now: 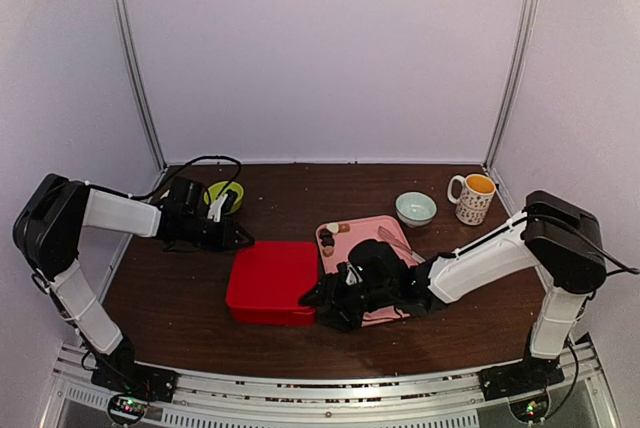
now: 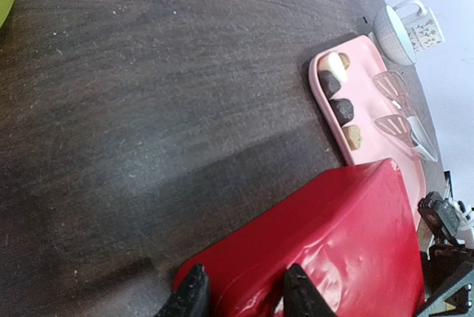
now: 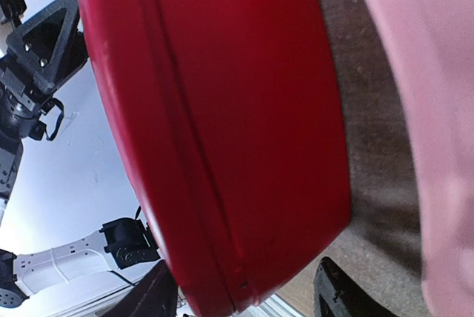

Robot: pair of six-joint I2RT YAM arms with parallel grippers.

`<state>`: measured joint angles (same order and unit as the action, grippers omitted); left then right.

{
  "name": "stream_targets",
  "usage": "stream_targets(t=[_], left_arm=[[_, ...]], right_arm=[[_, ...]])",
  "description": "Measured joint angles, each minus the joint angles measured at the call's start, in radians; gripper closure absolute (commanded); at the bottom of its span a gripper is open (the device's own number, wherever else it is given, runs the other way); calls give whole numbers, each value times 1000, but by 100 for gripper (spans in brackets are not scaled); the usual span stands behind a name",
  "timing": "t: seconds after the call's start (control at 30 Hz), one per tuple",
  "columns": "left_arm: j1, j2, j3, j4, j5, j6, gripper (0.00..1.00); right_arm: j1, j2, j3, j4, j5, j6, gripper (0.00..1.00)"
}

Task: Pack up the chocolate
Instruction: Press the box lid onto the packing box.

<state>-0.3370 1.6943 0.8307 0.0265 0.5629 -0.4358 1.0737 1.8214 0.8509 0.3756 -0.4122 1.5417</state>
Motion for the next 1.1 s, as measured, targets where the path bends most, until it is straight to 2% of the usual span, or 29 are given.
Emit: stream_targets(t=[0.1, 0.23, 0.47, 0.73, 0.83, 0.93, 1.1], left_arm=[[2, 0, -7, 16, 6, 0, 71], [1, 0, -18, 44, 10, 0, 73], [-25, -2, -30, 93, -30, -1, 75], [-56, -67, -162, 256, -148, -74, 75], [-83, -91, -204, 306, -218, -113, 75], [-109, -101, -235, 357, -282, -154, 74], [-146, -128, -280, 401, -362, -220, 73]], right_arm=[[-15, 2, -17, 24, 8, 10, 36], [-22, 3, -33, 49, 16, 27, 39], [-26, 4, -35, 64, 12, 50, 56], [-26, 2, -34, 75, 2, 60, 57], [-25, 2, -28, 65, 1, 55, 55], [-17, 3, -11, 38, 3, 43, 39], [4, 21, 13, -1, 17, 12, 37]])
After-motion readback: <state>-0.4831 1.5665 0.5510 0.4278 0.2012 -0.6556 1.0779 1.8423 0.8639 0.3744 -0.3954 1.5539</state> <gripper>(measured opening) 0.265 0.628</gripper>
